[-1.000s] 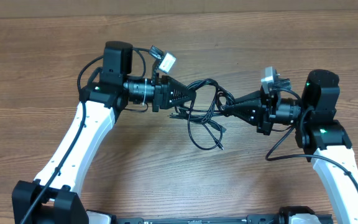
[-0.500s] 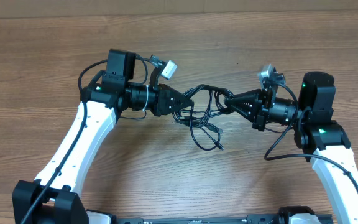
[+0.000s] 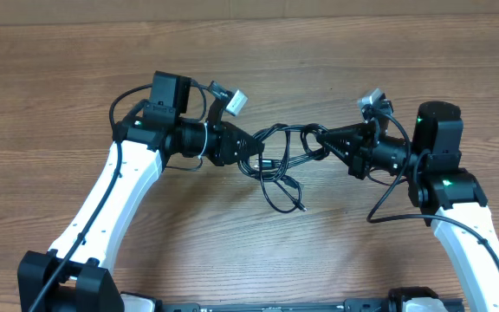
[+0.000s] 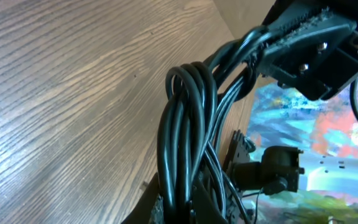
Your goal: Untangle cables
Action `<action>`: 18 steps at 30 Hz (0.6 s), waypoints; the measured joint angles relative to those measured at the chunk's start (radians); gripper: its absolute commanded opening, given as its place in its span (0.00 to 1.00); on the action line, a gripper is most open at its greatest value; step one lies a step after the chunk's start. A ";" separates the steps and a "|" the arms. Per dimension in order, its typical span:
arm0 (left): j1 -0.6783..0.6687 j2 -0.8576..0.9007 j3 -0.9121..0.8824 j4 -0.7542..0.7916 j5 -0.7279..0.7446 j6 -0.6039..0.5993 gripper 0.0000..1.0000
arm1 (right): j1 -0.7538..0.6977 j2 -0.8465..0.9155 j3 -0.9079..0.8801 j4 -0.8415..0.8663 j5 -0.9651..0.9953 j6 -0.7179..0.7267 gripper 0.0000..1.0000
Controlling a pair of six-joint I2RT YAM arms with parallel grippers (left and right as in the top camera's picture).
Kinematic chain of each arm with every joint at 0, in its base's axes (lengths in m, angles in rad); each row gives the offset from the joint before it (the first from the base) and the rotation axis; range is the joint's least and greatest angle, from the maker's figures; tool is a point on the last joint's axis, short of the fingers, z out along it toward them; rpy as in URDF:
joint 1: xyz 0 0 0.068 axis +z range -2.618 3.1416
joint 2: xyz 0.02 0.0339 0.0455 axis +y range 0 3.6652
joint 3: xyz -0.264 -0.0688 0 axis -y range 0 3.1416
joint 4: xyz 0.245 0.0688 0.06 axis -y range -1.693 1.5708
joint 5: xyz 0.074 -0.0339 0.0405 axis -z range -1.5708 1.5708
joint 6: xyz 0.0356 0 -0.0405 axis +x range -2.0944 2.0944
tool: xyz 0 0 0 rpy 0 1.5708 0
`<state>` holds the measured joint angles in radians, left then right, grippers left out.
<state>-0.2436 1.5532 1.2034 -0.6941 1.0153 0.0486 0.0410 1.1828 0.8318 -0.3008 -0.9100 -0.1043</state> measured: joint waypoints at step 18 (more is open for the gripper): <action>-0.006 0.000 0.000 -0.069 -0.056 0.072 0.04 | 0.001 0.000 0.000 -0.010 0.238 0.003 0.04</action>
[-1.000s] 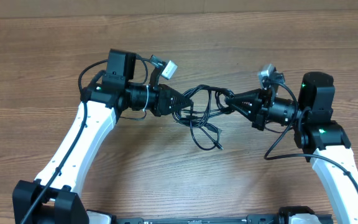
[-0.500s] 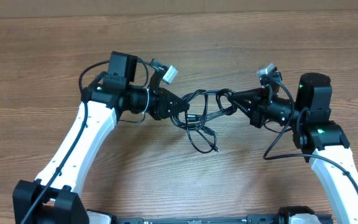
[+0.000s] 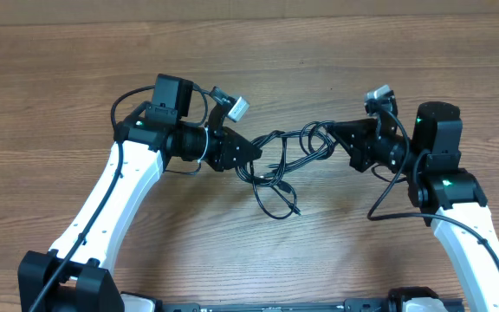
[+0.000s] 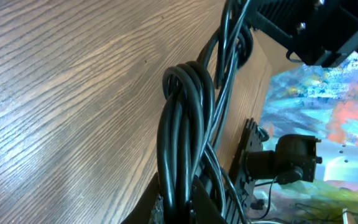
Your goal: Untangle cables
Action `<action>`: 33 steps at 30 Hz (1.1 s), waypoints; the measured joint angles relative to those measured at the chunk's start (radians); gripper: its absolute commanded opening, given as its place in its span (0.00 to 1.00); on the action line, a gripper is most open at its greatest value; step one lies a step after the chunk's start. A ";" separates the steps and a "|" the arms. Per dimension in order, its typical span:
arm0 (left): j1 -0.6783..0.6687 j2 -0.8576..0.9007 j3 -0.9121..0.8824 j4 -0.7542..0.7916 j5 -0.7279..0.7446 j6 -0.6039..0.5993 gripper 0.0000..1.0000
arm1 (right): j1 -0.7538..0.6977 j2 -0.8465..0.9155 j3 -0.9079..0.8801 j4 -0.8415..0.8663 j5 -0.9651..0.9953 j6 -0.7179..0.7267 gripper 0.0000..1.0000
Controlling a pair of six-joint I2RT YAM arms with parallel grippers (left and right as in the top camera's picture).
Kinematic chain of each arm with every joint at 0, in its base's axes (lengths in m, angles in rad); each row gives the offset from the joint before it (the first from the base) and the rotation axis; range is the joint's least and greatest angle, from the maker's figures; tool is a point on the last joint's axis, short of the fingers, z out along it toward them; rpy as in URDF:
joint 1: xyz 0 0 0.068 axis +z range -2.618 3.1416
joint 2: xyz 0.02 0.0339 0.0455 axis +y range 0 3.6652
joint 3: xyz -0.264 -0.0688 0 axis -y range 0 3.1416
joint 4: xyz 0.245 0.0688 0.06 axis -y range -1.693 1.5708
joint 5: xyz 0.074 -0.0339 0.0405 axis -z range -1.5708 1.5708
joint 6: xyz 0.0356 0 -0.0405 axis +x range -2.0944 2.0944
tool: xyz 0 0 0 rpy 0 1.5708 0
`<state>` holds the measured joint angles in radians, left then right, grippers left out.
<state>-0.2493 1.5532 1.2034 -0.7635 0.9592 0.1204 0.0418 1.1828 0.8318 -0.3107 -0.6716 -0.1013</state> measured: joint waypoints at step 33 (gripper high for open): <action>-0.008 0.000 0.000 -0.007 -0.036 0.018 0.04 | 0.012 0.000 0.000 -0.027 0.391 0.000 0.04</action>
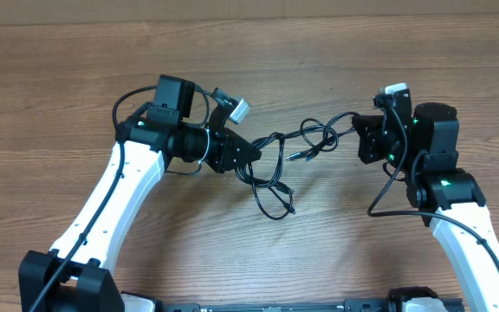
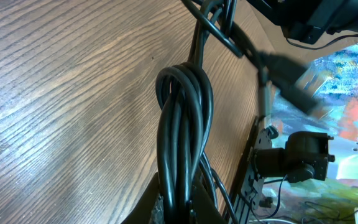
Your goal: Untangle cables
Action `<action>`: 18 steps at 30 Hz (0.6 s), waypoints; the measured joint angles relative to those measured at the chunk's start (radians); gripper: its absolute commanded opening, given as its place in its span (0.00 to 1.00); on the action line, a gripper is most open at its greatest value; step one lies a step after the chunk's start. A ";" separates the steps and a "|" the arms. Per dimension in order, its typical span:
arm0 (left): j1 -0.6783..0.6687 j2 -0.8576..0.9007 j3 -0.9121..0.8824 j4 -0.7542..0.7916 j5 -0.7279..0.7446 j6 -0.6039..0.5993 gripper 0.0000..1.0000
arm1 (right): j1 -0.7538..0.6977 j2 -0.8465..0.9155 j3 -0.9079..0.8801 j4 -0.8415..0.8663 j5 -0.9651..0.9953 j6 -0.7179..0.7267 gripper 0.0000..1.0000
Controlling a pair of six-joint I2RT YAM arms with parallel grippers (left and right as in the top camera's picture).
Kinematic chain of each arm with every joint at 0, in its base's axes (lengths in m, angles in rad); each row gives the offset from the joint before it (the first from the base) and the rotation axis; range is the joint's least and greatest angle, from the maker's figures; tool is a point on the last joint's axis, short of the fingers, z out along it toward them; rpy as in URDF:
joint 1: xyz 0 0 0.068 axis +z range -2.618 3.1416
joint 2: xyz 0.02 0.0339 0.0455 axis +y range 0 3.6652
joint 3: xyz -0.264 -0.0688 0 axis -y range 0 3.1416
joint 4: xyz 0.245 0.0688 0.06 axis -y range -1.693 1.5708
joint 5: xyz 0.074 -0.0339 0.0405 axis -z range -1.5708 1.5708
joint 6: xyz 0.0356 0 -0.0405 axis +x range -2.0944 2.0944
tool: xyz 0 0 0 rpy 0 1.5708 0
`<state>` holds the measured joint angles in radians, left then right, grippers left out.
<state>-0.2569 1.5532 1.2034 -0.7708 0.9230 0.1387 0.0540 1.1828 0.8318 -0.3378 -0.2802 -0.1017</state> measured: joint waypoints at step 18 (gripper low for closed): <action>-0.005 0.000 0.000 0.000 0.000 0.000 0.04 | 0.007 0.006 0.000 -0.002 0.132 0.000 0.04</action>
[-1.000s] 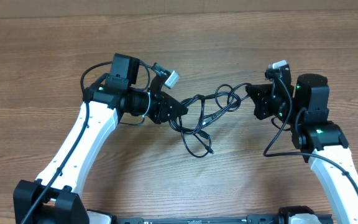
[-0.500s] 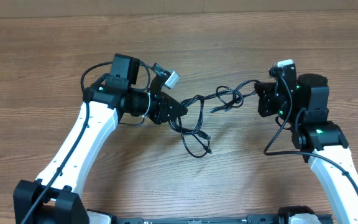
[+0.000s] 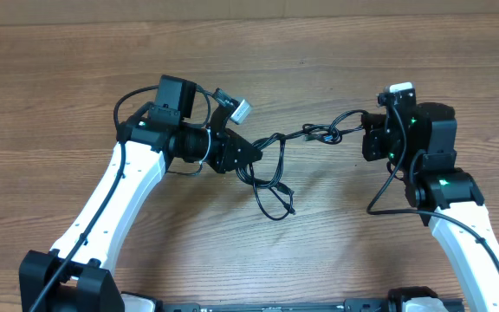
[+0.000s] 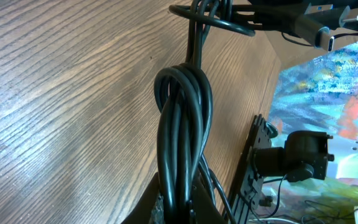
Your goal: Untangle cables
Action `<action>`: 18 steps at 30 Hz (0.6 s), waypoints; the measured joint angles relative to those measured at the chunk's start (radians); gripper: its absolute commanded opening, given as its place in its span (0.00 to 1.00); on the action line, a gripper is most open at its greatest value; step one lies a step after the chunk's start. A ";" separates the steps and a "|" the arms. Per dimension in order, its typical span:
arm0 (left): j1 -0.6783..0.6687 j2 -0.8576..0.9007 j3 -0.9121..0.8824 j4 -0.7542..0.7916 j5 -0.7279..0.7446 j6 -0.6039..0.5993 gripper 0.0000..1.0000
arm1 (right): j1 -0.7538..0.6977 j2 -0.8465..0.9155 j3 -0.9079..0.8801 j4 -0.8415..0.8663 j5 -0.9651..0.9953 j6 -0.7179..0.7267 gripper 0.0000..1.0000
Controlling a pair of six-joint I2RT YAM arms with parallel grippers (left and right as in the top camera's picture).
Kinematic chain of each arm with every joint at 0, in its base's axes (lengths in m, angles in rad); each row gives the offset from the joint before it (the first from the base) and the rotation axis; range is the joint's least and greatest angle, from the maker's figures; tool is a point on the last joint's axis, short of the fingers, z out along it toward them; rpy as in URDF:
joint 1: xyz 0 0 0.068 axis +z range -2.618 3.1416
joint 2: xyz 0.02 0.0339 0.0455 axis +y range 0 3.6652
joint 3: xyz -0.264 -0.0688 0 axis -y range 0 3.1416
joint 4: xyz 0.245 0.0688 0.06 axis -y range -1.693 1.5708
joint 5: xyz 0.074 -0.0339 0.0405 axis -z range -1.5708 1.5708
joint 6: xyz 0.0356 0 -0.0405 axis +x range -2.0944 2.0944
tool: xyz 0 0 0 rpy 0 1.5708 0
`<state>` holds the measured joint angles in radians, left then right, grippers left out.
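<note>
A black cable tangle [image 3: 273, 165] hangs between my two grippers above the wooden table [image 3: 76, 78]. My left gripper [image 3: 249, 156] is shut on a thick looped bundle [image 4: 182, 118], clamped low between its fingers [image 4: 164, 210]. From there a strand runs right through a small knot [image 3: 319, 133] to my right gripper [image 3: 365, 121], which is shut on the cable end. Loose loops [image 3: 271, 198] dangle below the left gripper. In the left wrist view a plug [image 4: 323, 35] shows at the top right.
Both white arms reach in from the near edge, the left arm [image 3: 119, 199] and the right arm [image 3: 466, 234]. Each arm's own black lead curls beside its wrist [image 3: 379, 204]. A brown wall edge runs along the far side.
My right gripper has shifted slightly farther right and back, and the strand to it is straighter. The loose plug below the knot has gone from there, and the knot is smaller. The left gripper has stayed put.
The grippers first stood close together, both shut on a dense tangle. At each later moment the right gripper was farther right and back while the left held its bundle. The tangle has spread into one long strand with a small knot and hanging loops.
</note>
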<state>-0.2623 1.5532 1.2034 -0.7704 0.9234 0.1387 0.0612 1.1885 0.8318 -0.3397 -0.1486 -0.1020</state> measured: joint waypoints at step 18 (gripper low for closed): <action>-0.014 0.001 0.000 -0.001 0.003 0.000 0.04 | 0.027 0.000 0.000 0.005 0.215 -0.010 0.56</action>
<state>-0.2764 1.5543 1.2034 -0.7712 0.9264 0.1390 0.0887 1.1885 0.8318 -0.3344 0.0666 -0.1116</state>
